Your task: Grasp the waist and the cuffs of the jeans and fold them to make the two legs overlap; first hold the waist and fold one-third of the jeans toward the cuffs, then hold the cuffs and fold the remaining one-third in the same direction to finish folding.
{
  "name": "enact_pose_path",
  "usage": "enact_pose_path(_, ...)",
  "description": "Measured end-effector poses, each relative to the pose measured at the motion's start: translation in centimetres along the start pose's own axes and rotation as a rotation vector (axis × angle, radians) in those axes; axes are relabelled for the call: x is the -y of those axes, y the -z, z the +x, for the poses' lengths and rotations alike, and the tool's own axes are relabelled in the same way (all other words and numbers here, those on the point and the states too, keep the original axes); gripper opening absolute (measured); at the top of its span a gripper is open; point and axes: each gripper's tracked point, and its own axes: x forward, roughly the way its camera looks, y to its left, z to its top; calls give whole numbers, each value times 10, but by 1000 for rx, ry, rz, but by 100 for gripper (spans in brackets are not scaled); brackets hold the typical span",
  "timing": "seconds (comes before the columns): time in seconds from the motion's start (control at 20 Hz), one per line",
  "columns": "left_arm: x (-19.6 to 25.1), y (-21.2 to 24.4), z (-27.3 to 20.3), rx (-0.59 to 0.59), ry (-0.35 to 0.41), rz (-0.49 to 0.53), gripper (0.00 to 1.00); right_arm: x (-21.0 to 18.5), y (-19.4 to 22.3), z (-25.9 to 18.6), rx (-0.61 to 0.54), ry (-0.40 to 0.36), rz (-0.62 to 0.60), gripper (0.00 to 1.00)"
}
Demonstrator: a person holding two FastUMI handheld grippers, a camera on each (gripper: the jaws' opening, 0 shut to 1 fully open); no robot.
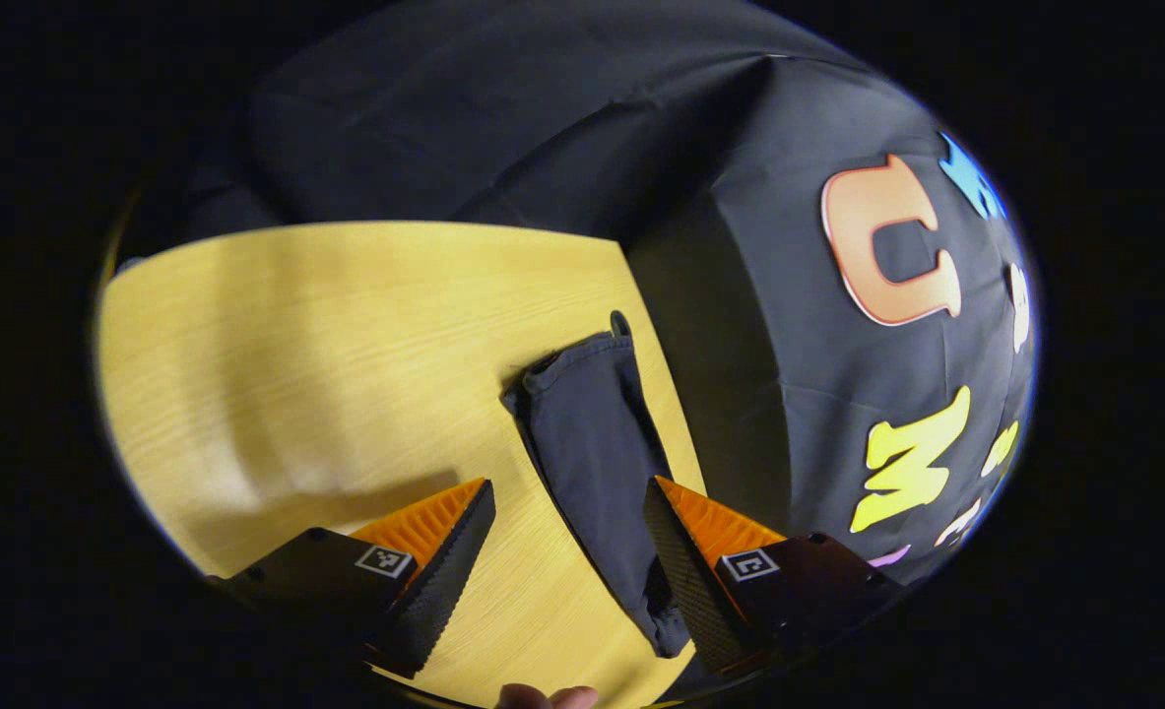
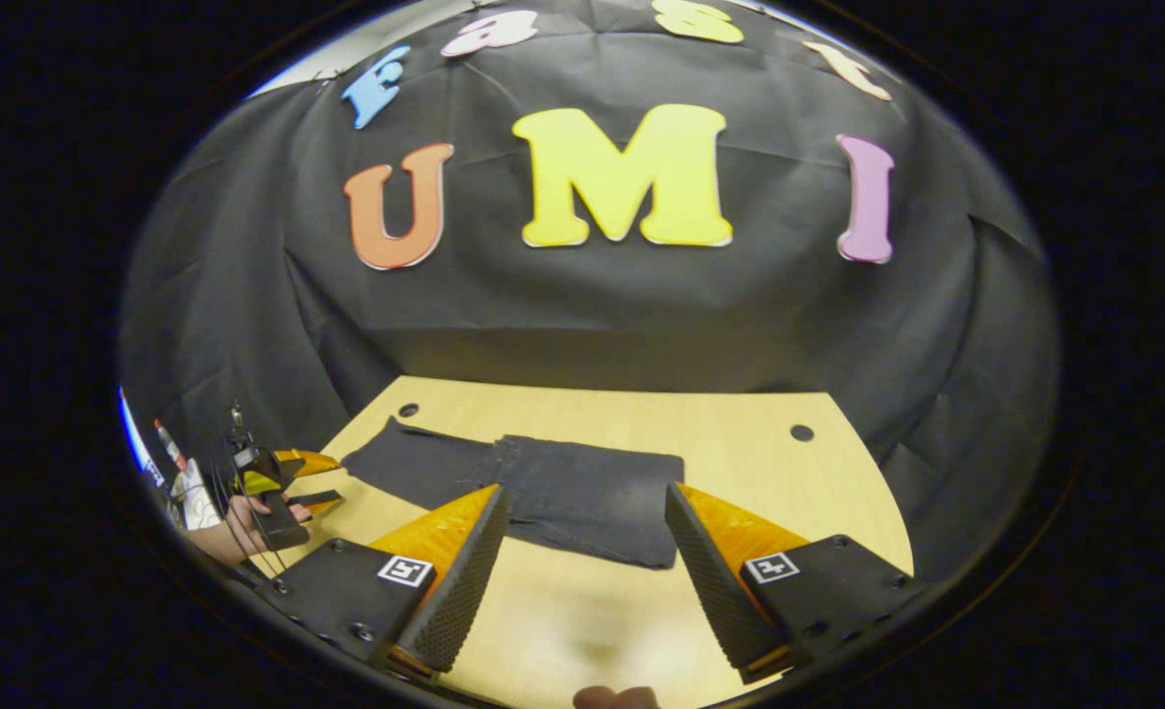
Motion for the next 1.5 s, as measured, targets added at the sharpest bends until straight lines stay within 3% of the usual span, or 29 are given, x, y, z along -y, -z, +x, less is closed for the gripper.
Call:
enact_pose_path(0.15,-4,0,18,-10,-5,-64,98,18,5,-5,-10,45,60,99)
enact_pose_path(0.2,-2,-4,20,-5,8,-85,98,21,7,-6,-10,55,66,94)
enact_pose_path(0.35,-1,-8,34,-5,6,-100,97,28,8,-5,-11,72,66,99)
enact_pose_path(0.4,1,-12,42,-2,19,-111,86,30,8,-3,-15,75,79,99)
enact_pose_path(0.45,5,-14,45,-2,29,-137,92,29,8,-3,-16,75,92,99)
enact_pose_path(0.6,16,-25,65,37,80,-220,91,33,10,-3,-22,83,109,94)
enact_pose_path(0.65,18,-24,68,43,92,-216,92,36,10,-4,-21,88,109,99)
enact_pose_path(0.8,22,-27,83,64,100,-183,91,39,15,-7,-32,96,120,94)
enact_pose_path(0.85,19,-25,89,57,96,-174,96,40,17,-7,-36,97,124,99)
enact_pose_path(0.95,16,-25,92,66,86,-173,67,40,22,-10,-43,100,128,94)
enact_pose_path(1.0,11,-24,93,65,67,-164,51,40,23,-13,-43,101,129,99)
enact_pose_path(1.05,5,-23,93,68,45,-161,44,40,26,-14,-43,99,127,99)
enact_pose_path(1.1,5,-25,94,71,45,-170,12,42,28,-16,-46,99,124,94)
enact_pose_path(1.15,6,-25,95,70,35,-165,18,45,30,-18,-49,100,125,94)
enact_pose_path(1.25,10,-25,89,72,19,-136,12,47,34,-21,-53,102,145,99)
enact_pose_path(1.3,19,-25,87,78,35,-114,8,49,35,-22,-51,106,150,94)
enact_pose_path(1.5,70,-24,69,101,81,22,7,63,35,-33,-31,110,157,94)
